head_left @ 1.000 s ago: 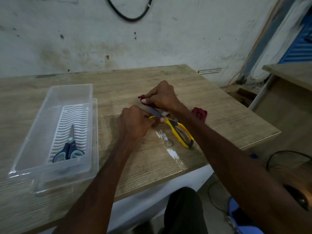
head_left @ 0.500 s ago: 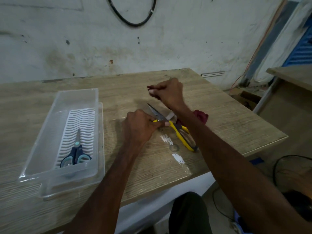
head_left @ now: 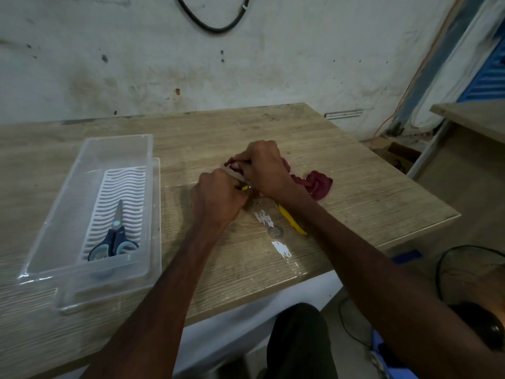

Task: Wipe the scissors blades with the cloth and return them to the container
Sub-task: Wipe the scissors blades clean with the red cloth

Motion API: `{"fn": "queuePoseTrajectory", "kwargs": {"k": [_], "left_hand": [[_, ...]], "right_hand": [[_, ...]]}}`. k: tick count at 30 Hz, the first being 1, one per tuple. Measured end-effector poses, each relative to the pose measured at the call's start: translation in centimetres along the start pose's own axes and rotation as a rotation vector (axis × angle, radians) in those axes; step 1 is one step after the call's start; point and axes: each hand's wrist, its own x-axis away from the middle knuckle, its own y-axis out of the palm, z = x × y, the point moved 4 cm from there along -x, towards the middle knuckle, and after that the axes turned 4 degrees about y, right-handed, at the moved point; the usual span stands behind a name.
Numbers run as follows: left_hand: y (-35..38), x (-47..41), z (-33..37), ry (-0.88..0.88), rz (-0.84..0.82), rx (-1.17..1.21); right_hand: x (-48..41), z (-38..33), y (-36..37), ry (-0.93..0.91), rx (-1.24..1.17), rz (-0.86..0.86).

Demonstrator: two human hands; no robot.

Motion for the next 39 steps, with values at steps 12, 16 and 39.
{"fn": "queuePoseTrajectory", "kwargs": {"k": [12, 16, 39], "left_hand": [[0.2, 0.1, 0.1, 0.030, -0.013, -0.025], [-0.1, 0.3, 0.2, 0.022, 0.011, 0.024], [0.0, 0.2, 0.2, 0.006, -0.029, 0.059]], "right_hand": [[-0.3, 0.2, 0.3, 0.050, -0.134, 0.031], [-0.1, 1.3, 0.8, 0.066, -0.081, 0.032], [-0.4, 2.5, 0.2, 0.173, -0.271, 0.055]]}}
